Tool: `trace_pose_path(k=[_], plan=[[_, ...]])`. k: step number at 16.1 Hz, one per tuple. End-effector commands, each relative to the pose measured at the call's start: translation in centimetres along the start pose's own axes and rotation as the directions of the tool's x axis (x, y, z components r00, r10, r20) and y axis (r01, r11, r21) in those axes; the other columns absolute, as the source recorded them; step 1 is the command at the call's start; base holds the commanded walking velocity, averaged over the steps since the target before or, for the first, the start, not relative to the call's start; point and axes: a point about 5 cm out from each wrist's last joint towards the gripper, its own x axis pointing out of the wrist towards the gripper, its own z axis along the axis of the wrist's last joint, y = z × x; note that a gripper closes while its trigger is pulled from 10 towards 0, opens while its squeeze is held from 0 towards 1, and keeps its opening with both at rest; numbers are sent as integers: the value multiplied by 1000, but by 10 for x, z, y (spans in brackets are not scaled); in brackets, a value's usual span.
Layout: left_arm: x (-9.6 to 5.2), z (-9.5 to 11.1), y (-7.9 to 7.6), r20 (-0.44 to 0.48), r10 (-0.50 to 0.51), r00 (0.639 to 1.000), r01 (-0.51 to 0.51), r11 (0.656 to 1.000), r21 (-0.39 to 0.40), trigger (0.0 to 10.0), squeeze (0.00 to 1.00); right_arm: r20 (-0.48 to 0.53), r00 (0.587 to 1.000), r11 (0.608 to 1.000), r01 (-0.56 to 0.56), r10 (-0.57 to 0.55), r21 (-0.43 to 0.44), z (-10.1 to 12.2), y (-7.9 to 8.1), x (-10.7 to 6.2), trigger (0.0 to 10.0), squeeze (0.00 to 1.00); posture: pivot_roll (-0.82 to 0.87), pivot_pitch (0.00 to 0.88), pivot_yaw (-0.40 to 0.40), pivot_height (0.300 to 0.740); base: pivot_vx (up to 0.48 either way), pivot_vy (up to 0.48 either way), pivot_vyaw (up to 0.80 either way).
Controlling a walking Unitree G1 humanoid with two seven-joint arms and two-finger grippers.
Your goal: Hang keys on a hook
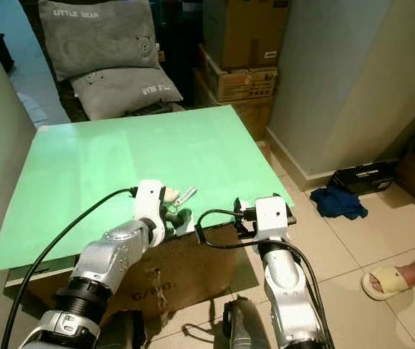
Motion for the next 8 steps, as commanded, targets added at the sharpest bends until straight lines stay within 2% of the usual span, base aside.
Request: trace_pose_path(k=[1,3,4,5,6,8], plan=[[3,8,-4,16,-6,1000,6,1000,24,10000,0,8,1000,1000,-6,6,-11,3,0,0,10000,0,-126,0,26,632,0,0,0],[6,11,-4,20,14,1000,-14,1000,-8,9294,0,4,1000,1000,-5,5,-9,3,1,-1,10000,0,-124,0,28,632,0,0,0],[8,9,-4,7,27,1000,-27,999,-28,6588,0,2,1000,1000,-5,5,-9,2,1,-1,10000,0,-124,0,30,632,0,0,0],[9,8,-3,1,31,1000,-31,999,-31,6588,0,1,1000,1000,-5,5,-8,2,1,-1,10000,0,-124,0,31,632,0,0,0],[11,4,-2,-14,48,999,-48,999,-4,0,0,0,1000,1000,-5,5,-7,2,2,-1,10000,0,-125,0,32,632,0,0,0],[11,1,-2,-20,56,998,-56,998,9,0,0,0,1000,1000,-5,5,-6,3,2,-1,10000,0,-126,0,32,632,0,0,0]])
